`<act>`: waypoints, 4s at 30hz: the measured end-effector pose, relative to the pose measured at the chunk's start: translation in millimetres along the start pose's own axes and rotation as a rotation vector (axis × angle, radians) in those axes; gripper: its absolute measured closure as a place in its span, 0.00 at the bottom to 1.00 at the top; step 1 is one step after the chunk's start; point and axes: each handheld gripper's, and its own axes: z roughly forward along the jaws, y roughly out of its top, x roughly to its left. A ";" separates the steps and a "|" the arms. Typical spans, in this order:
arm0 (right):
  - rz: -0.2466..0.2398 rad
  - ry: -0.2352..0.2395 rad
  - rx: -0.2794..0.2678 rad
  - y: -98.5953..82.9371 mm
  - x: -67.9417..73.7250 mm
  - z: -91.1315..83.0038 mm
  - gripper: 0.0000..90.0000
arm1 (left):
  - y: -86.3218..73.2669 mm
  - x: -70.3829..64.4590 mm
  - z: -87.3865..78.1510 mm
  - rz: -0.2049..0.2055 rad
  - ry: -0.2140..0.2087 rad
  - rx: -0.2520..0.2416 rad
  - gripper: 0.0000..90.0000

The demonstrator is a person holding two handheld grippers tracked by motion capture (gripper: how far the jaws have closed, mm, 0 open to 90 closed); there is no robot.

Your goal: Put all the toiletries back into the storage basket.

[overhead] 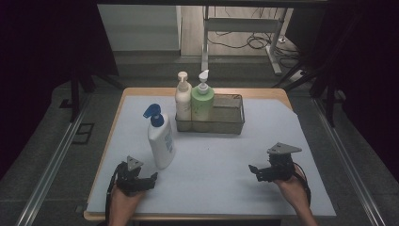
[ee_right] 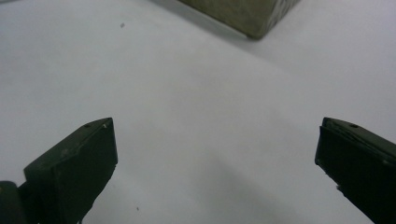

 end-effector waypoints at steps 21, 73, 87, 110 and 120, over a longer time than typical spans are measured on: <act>0.027 0.022 0.077 -35.3 -4.1 20.9 0.00 | 0.1 0.5 -0.6 -0.002 -0.002 -0.001 0.14; 0.020 0.016 0.080 -35.7 -3.7 21.7 0.00 | 48.4 24.3 27.6 0.017 -0.146 -0.059 0.99; 0.020 0.015 0.081 -35.7 -3.6 21.8 0.00 | 51.9 18.2 31.5 0.032 -0.142 -0.046 0.99; 0.018 0.014 0.079 -35.9 -3.6 21.8 0.00 | 50.1 -3.0 31.2 0.066 -0.187 -0.017 0.99; 0.020 0.014 0.081 -35.8 -3.5 21.9 0.00 | 49.5 -13.4 30.5 0.090 -0.211 -0.001 0.99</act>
